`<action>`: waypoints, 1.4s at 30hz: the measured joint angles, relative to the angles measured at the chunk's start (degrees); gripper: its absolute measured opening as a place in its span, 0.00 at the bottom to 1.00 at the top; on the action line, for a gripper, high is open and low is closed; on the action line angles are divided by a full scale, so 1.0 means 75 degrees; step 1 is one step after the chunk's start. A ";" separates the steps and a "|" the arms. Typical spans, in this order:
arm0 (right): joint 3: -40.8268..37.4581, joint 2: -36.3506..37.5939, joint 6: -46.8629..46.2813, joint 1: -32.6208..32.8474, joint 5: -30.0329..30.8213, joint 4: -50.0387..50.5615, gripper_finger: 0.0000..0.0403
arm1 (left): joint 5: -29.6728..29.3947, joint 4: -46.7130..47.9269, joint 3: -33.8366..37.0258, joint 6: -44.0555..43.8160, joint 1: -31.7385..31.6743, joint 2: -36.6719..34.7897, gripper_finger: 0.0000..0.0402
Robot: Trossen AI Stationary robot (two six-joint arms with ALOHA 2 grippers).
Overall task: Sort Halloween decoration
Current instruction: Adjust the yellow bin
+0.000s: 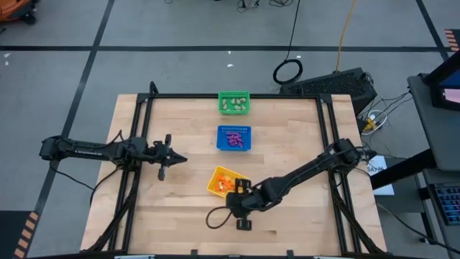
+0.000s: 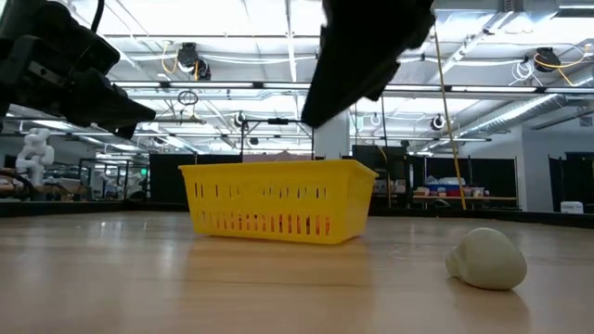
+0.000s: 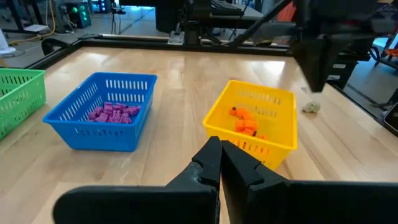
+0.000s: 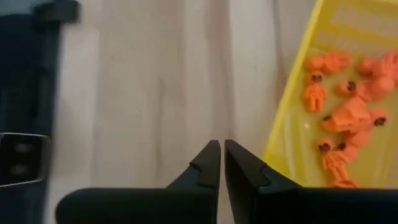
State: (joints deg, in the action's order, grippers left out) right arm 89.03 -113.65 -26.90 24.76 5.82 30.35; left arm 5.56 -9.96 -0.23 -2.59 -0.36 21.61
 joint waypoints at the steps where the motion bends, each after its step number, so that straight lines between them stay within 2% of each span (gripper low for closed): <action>1: 0.0036 -0.0093 -0.0019 -0.0023 -0.0005 0.0110 0.02 | 0.0000 0.0000 0.0000 0.0000 0.0000 0.0000 0.03; 5: 0.0045 -0.0368 -0.0339 -0.0173 -0.0174 0.0504 0.01 | 0.0000 0.0000 0.0000 0.0000 0.0000 0.0000 0.03; 12: 0.0044 -0.0191 -0.0543 -0.0269 0.0016 0.0844 0.00 | 0.0000 0.0003 0.0000 0.0000 0.0000 0.0000 0.03; 21: 0.0222 -0.0168 0.0211 -0.0602 0.0030 -0.0146 0.00 | -0.0016 -0.0017 0.0000 -0.0004 0.0000 0.0000 0.03; 30: 0.0213 -0.0168 0.0463 -0.1466 0.0009 0.1747 0.00 | -0.0032 0.0000 0.0002 -0.0015 0.0000 0.0000 0.03; 42: 0.0207 -0.0168 0.0683 -0.2107 0.0004 0.2591 0.00 | -0.0035 0.0003 0.0000 -0.0015 0.0000 0.0000 0.03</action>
State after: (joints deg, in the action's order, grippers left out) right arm 90.59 -114.91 -21.78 8.96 5.85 49.78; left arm 5.30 -9.93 -0.23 -2.70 -0.36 21.61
